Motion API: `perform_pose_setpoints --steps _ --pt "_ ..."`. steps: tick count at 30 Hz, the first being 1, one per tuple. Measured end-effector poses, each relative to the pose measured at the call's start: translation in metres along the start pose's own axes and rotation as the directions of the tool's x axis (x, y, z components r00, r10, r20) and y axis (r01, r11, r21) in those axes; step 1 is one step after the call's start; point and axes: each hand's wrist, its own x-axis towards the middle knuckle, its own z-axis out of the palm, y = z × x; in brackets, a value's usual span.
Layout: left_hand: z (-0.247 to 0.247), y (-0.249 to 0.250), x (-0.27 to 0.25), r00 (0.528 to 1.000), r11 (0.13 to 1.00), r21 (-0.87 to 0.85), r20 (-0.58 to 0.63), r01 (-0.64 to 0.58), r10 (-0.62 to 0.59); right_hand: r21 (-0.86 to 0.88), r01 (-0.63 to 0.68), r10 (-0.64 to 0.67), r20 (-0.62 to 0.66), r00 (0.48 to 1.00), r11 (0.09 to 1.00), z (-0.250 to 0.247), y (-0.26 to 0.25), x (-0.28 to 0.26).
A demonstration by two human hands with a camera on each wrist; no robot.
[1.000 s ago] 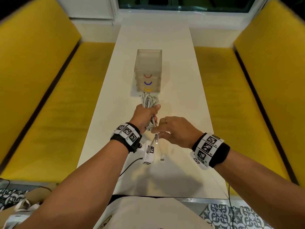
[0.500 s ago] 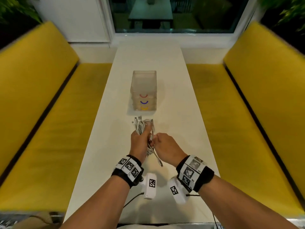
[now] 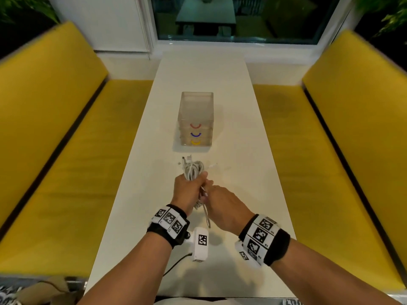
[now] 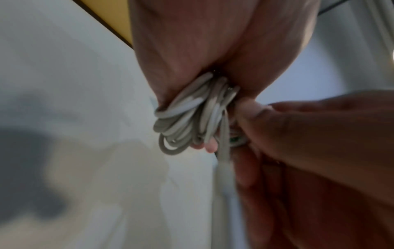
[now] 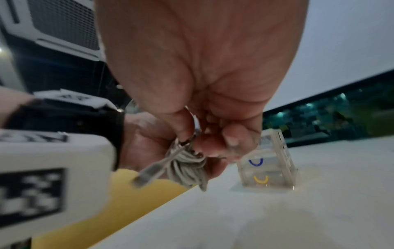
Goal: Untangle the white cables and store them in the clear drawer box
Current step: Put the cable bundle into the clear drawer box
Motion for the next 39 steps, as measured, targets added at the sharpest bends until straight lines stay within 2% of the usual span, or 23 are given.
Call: perform_pose_setpoints --steps 2,5,8,12,16,20,26,32,36,39 --pt "-0.006 0.004 0.007 0.999 1.000 -0.026 -0.054 -0.006 0.004 0.090 -0.028 0.027 0.012 1.000 0.996 0.003 0.000 -0.003" --pt "-0.013 0.010 0.015 0.987 0.997 0.008 -0.138 -0.081 0.081 0.188 -0.085 0.087 -0.001 0.996 0.979 -0.001 0.006 0.003" --pt "-0.012 0.014 0.015 0.980 0.986 0.087 -0.128 -0.139 0.150 0.240 -0.125 0.119 0.036 0.992 0.963 -0.006 0.009 0.016" --pt "-0.013 0.014 0.017 0.982 0.984 0.115 -0.113 -0.136 0.149 0.462 -0.171 0.143 0.096 0.985 0.870 -0.014 0.021 0.030" --pt "-0.020 0.018 0.025 0.984 0.988 0.087 -0.117 -0.125 0.135 0.488 -0.235 0.194 0.133 0.972 0.840 -0.026 0.040 0.051" --pt "-0.025 0.035 0.042 0.979 0.986 0.073 -0.129 -0.150 0.159 0.632 -0.269 0.312 0.045 0.949 0.727 -0.034 0.048 0.087" --pt "-0.035 0.067 0.076 0.954 0.975 0.062 -0.203 -0.212 0.221 0.824 -0.214 0.407 -0.022 0.913 0.525 -0.037 0.039 0.153" --pt "-0.037 0.088 0.107 0.939 0.961 0.105 -0.211 -0.256 0.273 0.880 -0.211 0.502 -0.036 0.864 0.425 -0.028 0.029 0.205" --pt "-0.034 0.091 0.122 0.927 0.944 0.158 -0.203 -0.288 0.316 0.924 -0.145 0.565 -0.088 0.820 0.355 -0.021 0.030 0.225" --pt "-0.031 0.090 0.128 0.925 0.943 0.165 -0.207 -0.287 0.318 0.980 -0.079 0.633 -0.055 0.772 0.181 -0.013 0.031 0.233"
